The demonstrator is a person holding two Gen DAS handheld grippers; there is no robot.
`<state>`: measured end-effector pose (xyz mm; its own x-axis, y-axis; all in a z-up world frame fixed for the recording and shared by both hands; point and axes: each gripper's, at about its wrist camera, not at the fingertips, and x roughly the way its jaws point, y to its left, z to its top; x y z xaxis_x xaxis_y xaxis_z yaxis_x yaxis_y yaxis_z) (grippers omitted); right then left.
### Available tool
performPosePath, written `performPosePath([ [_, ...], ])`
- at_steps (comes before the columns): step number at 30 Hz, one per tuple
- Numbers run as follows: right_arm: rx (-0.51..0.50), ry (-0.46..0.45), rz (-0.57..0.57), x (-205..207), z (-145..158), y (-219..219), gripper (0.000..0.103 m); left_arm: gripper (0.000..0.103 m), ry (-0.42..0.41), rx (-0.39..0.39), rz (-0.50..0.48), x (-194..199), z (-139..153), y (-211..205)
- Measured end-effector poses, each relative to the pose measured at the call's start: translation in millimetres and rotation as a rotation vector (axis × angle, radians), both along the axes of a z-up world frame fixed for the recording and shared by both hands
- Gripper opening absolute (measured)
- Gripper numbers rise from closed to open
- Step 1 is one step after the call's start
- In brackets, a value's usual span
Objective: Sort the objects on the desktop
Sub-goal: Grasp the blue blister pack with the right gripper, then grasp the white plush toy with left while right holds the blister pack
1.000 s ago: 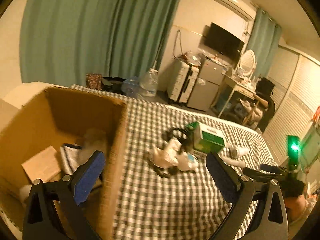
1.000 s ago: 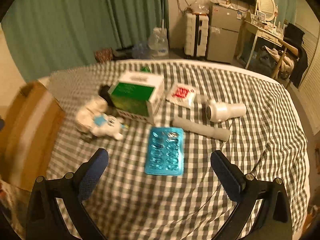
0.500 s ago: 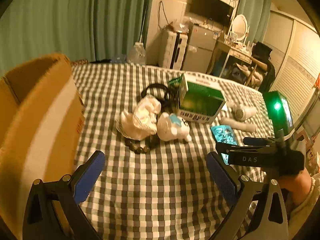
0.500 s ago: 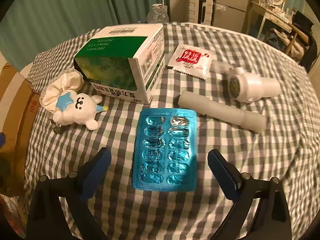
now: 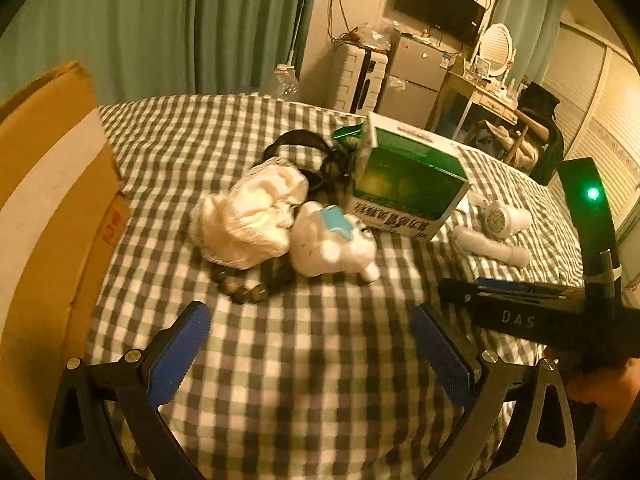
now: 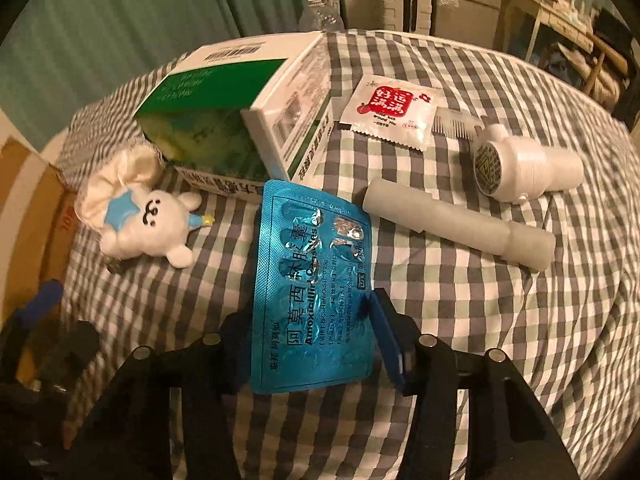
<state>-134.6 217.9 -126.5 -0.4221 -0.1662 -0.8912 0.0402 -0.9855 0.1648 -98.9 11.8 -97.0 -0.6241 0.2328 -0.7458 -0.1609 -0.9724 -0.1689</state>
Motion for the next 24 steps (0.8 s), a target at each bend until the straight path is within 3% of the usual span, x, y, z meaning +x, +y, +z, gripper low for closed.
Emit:
performPosePath([
  [2, -0.019, -0.010, -0.013, 1, 0, 6, 0.054, 0.103, 0.004, 0.000, -0.014, -3, 2, 7],
  [9, -0.043, -0.043, -0.026, 3, -2, 19, 0.079, 0.103, 0.028, -0.033, -0.019, -16, 2, 20],
  [15, 0.000, -0.031, 0.011, 5, -5, 17, 0.081, 0.103, -0.010, 0.003, 0.028, -29, -4, 12],
  [17, 0.052, -0.024, 0.025, 8, -6, 13, 0.078, 0.103, -0.005, 0.019, 0.043, -31, -4, 10],
  [18, 0.051, -0.018, 0.021, 10, -3, 11, 0.069, 0.103, -0.008, 0.032, 0.046, -33, -4, 10],
  [21, -0.008, -0.025, 0.027, 12, 10, 16, 0.069, 0.103, -0.015, 0.071, 0.045, -39, -2, 12],
  [24, 0.081, 0.011, 0.020, 21, 19, 19, 0.069, 0.103, -0.031, 0.075, 0.040, -49, -3, 18],
])
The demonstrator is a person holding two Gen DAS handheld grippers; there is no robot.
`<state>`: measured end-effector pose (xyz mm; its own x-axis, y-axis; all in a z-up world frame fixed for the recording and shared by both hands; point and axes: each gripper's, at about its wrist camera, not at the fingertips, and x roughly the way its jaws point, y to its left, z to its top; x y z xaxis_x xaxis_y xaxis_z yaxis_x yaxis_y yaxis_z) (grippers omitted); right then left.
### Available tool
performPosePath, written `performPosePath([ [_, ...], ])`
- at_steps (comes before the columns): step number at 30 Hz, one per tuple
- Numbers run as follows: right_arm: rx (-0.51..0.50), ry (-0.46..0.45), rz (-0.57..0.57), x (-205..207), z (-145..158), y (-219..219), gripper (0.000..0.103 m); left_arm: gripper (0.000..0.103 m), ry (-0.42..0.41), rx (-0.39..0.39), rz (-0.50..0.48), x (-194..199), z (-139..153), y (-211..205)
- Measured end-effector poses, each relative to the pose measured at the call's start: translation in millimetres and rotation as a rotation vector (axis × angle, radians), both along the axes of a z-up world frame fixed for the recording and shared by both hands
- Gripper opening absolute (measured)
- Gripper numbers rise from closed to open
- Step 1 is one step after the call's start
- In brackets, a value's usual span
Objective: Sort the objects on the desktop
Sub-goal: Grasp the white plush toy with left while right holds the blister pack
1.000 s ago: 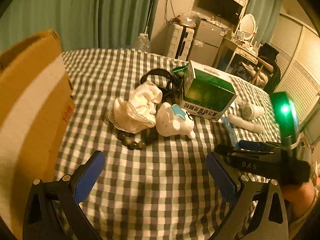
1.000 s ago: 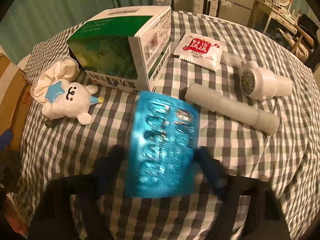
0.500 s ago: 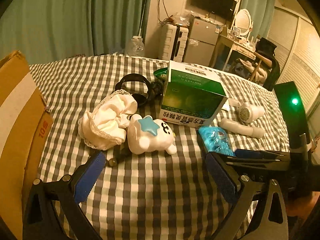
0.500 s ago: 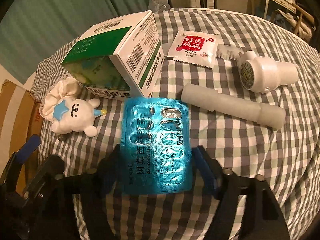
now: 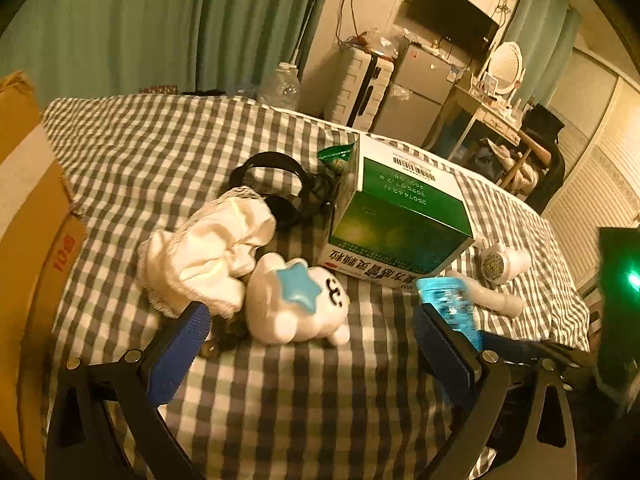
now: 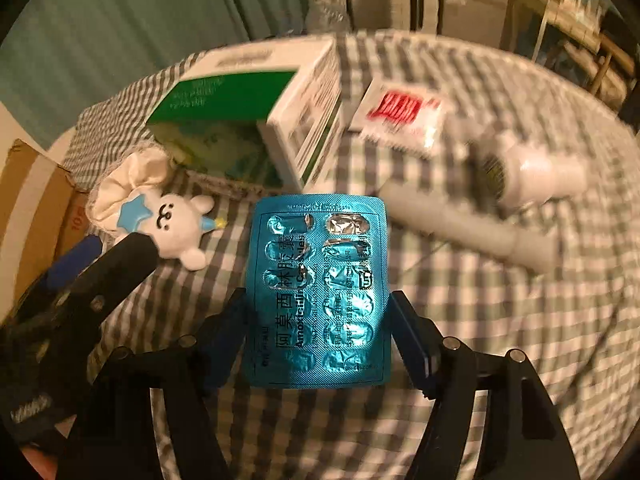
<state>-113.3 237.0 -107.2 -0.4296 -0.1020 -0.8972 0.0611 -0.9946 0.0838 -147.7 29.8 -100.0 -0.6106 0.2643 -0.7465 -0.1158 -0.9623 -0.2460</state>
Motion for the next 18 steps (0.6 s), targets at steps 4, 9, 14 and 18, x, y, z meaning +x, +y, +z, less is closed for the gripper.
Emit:
performPosePath([
  [4, 0.022, 0.012, -0.055, 5, 6, 29, 0.069, 0.103, -0.036, -0.037, 0.000, -14, -9, 13],
  [9, -0.006, 0.051, -0.107, 0, 26, 51, 0.069, 0.065, -0.057, -0.171, -0.040, -25, -22, 31],
  [14, -0.036, 0.094, -0.094, 5, 45, 58, 0.069, 0.064, -0.033, -0.187, -0.089, -17, -17, 28],
  [18, -0.079, 0.116, -0.082, -20, 48, 25, 0.069, 0.064, -0.016, -0.114, -0.110, 0, 2, 6],
])
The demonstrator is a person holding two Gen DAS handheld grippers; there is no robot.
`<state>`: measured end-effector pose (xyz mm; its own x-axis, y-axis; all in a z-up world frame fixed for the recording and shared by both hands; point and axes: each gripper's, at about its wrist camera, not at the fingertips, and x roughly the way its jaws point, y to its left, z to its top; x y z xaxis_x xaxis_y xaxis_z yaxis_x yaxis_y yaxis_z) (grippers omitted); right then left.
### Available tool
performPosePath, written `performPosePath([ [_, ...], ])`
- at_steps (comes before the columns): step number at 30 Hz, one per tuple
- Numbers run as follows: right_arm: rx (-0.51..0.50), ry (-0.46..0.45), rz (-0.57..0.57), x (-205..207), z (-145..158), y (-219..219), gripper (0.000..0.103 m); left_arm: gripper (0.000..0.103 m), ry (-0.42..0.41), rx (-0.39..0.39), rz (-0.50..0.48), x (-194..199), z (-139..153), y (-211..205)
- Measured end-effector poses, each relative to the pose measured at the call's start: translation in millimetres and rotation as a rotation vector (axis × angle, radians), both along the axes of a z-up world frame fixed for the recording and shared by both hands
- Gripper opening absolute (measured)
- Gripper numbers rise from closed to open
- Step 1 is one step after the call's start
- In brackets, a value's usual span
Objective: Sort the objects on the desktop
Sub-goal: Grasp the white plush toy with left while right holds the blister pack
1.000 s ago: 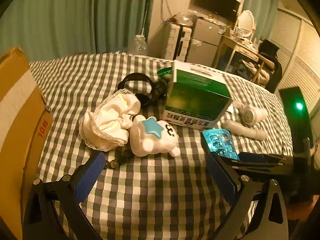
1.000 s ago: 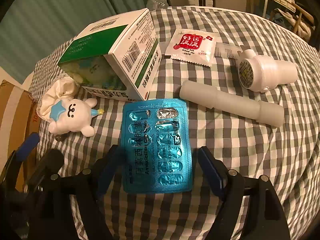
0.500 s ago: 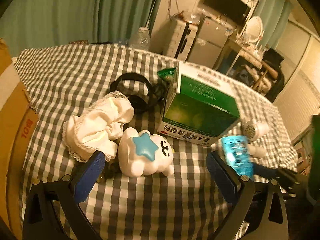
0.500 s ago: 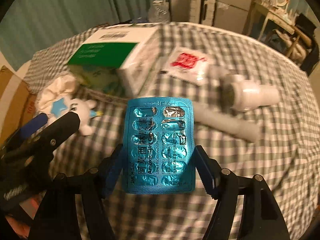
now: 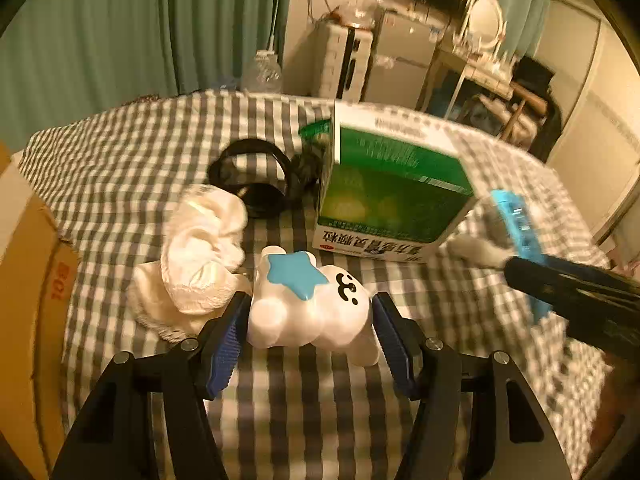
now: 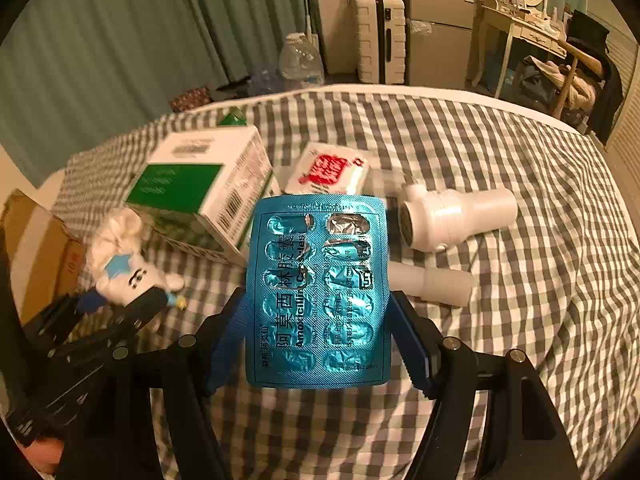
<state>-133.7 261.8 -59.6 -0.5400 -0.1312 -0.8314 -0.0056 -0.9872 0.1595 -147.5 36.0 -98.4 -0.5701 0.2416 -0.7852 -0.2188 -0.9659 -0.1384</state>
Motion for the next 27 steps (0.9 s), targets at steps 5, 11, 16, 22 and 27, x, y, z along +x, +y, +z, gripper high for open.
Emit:
performPosePath([
  [5, -0.012, 0.000, 0.007, -2, -1, -8, 0.069, 0.064, 0.011, 0.029, -0.006, 14, 22, -27],
  [11, -0.029, 0.026, 0.026, 1, 11, -21, 0.069, 0.064, 0.064, 0.038, -0.032, 37, 59, -52],
  [16, -0.041, 0.070, 0.068, 17, 22, -34, 0.069, 0.064, 0.129, 0.097, -0.015, 65, 96, -81],
  [22, -0.011, 0.091, 0.108, 31, 33, -55, 0.069, 0.064, 0.194, 0.227, -0.012, 79, 130, -113],
  [27, 0.027, 0.080, 0.106, 35, 38, -68, 0.069, 0.064, 0.161, 0.189, -0.053, 79, 108, -105],
])
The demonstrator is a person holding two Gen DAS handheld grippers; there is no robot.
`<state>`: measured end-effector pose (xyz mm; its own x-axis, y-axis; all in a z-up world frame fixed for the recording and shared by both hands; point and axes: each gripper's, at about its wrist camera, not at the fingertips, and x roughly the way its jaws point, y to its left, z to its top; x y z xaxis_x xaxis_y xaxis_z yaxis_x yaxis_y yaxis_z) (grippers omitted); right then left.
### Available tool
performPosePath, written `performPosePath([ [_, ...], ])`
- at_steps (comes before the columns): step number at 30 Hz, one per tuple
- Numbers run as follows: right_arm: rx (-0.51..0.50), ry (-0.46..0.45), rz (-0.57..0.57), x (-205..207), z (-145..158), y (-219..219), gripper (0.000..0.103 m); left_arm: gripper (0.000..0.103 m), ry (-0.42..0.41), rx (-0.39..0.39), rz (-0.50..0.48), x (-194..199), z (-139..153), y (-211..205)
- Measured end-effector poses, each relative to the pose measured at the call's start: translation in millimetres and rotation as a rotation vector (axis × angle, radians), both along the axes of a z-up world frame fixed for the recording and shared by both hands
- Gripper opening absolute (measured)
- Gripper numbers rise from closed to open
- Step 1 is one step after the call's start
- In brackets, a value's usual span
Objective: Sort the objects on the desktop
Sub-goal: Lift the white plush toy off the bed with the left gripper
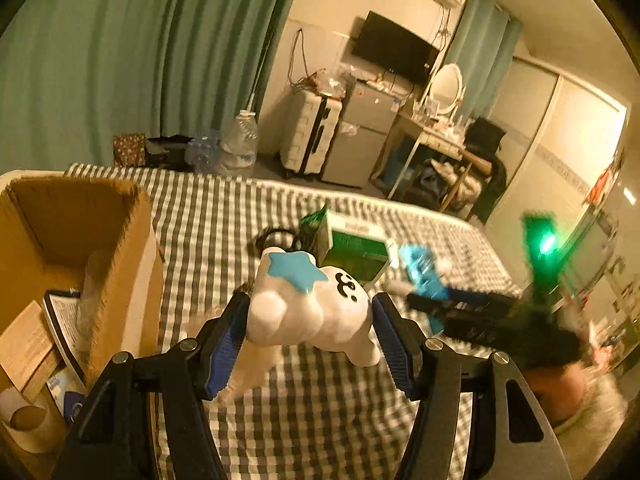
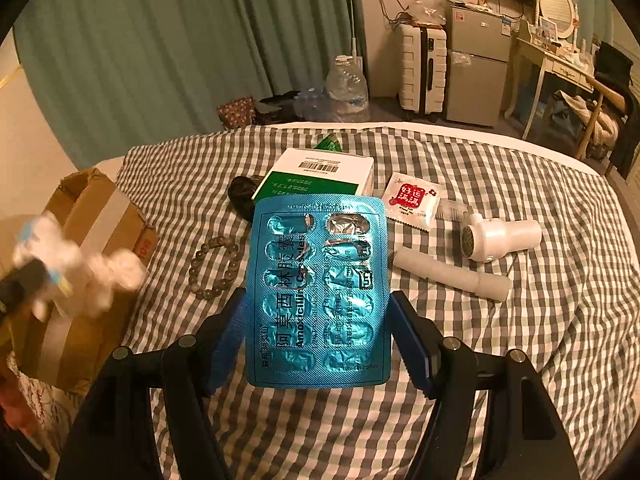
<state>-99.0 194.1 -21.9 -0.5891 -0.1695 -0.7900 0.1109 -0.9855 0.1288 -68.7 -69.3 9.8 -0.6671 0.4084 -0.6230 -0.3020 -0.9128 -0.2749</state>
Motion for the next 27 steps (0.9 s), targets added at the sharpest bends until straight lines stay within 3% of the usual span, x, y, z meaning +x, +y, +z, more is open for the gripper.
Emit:
performPosePath([
  [5, 0.031, 0.020, -0.020, 7, 13, -2, 0.069, 0.064, -0.074, 0.016, -0.016, -5, -57, 19],
  [10, 0.028, 0.022, -0.030, 11, 15, 3, 0.069, 0.064, -0.184, -0.035, 0.019, -25, -106, 25],
  [17, -0.001, 0.003, -0.028, 7, 7, 10, 0.069, 0.072, -0.179, -0.110, -0.006, -20, -118, 33],
  [20, -0.019, -0.004, -0.034, 5, 4, 15, 0.069, 0.080, -0.178, -0.148, -0.024, -19, -125, 43],
  [23, -0.042, -0.008, -0.042, 3, 1, 21, 0.069, 0.080, -0.170, -0.189, -0.033, -20, -133, 52],
  [25, -0.052, -0.013, -0.047, 1, 0, 25, 0.069, 0.070, -0.157, -0.204, -0.046, -19, -134, 54],
  [27, -0.062, -0.020, -0.048, -1, -2, 26, 0.069, 0.068, -0.148, -0.231, -0.056, -19, -134, 58],
])
